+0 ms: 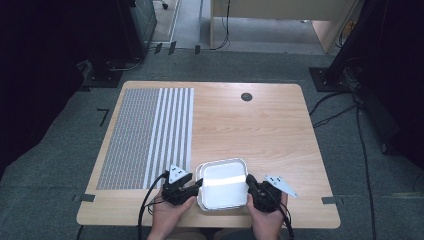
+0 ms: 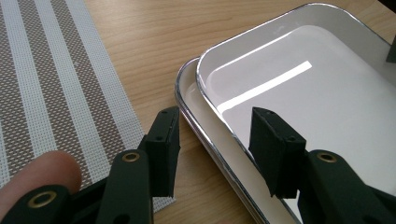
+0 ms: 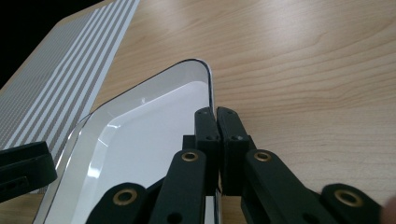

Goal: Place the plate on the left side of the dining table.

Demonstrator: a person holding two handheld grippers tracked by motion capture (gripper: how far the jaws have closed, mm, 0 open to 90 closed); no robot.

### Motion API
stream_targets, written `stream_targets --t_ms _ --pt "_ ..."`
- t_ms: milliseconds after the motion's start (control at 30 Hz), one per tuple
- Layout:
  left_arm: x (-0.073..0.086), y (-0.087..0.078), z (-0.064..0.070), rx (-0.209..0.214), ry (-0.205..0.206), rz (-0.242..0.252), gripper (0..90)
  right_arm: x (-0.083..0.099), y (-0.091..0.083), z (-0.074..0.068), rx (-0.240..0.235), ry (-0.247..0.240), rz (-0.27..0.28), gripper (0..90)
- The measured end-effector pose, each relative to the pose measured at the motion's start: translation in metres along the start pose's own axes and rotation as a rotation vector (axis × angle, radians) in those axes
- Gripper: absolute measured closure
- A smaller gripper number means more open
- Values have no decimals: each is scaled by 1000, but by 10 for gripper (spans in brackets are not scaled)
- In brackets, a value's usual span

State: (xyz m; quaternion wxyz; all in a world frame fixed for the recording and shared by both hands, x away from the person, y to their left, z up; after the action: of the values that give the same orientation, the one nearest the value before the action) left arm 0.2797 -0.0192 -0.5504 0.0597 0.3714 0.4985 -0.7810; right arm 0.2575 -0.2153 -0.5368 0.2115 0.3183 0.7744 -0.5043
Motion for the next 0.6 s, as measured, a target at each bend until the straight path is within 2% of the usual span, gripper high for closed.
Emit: stream_targets --t_ms 200,267,400,533,600 --pt "-2 -4 2 3 1 24 541 -4 -6 4 13 2 15 892" --pt "-4 -7 6 32 8 33 586 1 -8 8 22 -1 -6 888" --pt "-4 -9 9 60 11 31 632 7 -11 11 2 -7 -21 837" --pt "-2 -8 10 67 8 15 648 -2 -19 16 -10 -10 21 771" --pt "-1 -8 13 75 10 9 654 -8 -19 20 -21 -16 22 755"
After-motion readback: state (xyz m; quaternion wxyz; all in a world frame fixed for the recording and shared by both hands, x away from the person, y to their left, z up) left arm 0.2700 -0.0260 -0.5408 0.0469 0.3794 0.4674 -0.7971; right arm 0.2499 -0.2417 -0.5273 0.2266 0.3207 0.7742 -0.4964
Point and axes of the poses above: each handheld gripper's, and its own axes: y roughly forward along the jaws, x roughly out of its underside, z roughly to its right, the point moved 9 cm from there along y, roughly forward along the jaws, and after that the axes turned 9 degrees about -z, right-handed, at the moved point
